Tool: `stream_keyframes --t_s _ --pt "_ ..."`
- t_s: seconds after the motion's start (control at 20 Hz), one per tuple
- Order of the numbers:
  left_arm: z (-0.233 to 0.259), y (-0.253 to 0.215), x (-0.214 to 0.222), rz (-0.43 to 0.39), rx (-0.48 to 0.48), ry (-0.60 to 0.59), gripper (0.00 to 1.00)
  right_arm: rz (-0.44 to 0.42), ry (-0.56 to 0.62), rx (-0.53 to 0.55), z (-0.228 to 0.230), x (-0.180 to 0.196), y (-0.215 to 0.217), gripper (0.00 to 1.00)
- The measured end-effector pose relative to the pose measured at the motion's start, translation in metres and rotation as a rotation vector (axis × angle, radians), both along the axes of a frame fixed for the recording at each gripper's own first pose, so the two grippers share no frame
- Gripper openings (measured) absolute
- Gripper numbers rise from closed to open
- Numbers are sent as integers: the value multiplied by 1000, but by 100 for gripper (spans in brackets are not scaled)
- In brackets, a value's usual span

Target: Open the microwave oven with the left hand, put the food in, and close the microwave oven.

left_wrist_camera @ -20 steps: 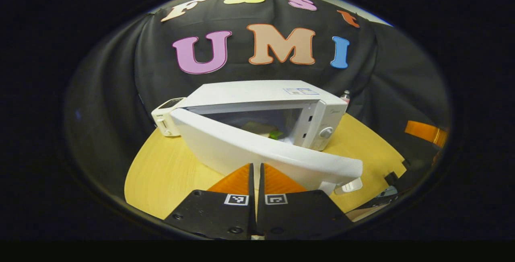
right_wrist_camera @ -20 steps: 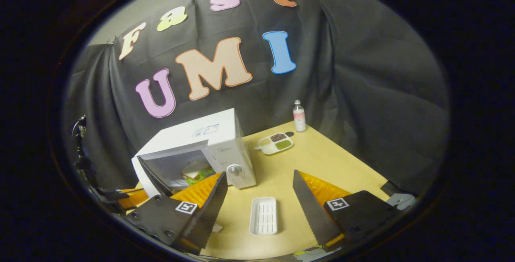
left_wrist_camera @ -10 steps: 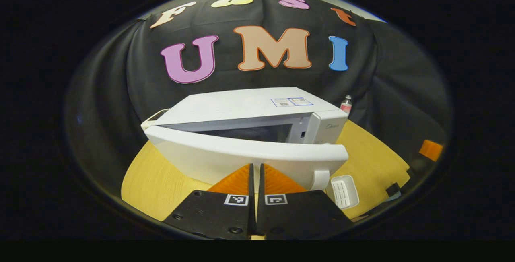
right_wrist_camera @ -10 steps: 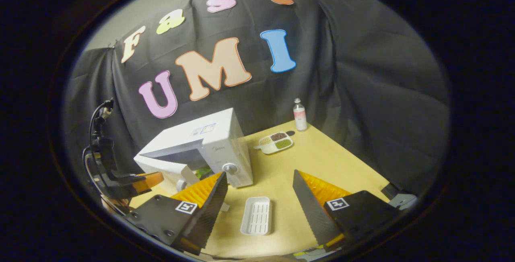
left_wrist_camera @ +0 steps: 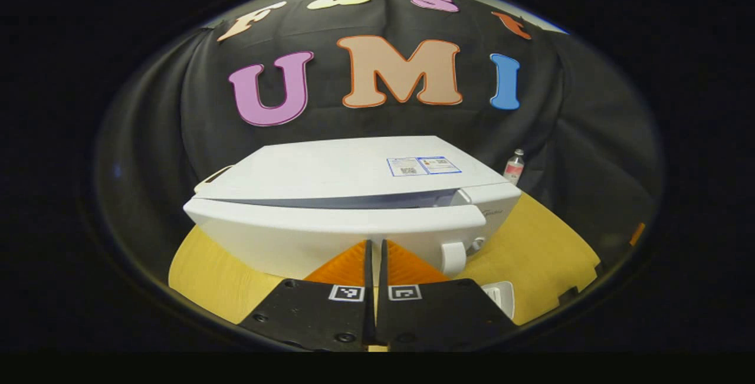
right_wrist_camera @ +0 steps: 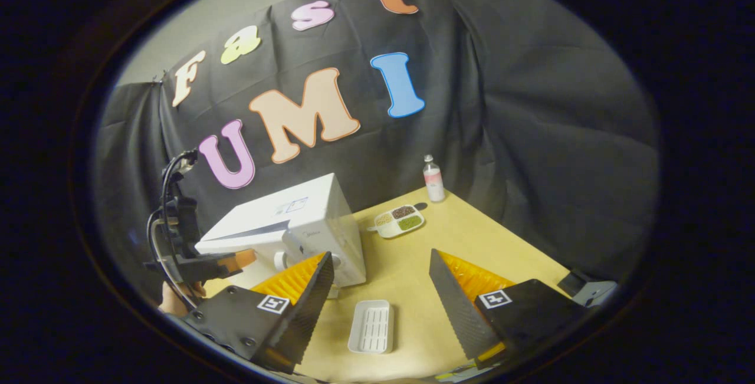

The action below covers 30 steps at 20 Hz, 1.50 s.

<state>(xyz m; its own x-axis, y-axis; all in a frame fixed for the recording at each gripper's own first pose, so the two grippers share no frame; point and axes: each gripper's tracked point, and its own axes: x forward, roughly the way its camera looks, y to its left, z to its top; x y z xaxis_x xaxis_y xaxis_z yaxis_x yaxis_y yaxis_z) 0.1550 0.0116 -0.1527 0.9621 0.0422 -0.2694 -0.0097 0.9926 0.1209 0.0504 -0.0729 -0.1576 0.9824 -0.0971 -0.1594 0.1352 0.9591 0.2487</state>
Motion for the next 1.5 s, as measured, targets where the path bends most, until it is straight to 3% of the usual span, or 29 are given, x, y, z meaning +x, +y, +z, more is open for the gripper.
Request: stream_keyframes --t_s 0.2,0.25,1.15,1.25,1.5 --pt "-4 -3 9 16 0 8 1 -8 -21 6 6 0 -5 100" --pt "-4 -4 11 18 -10 4 0 -14 -28 5 7 0 -8 92" --pt "-9 -1 27 40 -117 -33 1 -8 -36 23 10 10 -12 92" --pt "-20 -4 22 41 -150 13 0 1 -38 16 10 8 -10 92" --pt "-25 -3 24 20 -97 30 1 -4 -43 14 13 0 -13 92"
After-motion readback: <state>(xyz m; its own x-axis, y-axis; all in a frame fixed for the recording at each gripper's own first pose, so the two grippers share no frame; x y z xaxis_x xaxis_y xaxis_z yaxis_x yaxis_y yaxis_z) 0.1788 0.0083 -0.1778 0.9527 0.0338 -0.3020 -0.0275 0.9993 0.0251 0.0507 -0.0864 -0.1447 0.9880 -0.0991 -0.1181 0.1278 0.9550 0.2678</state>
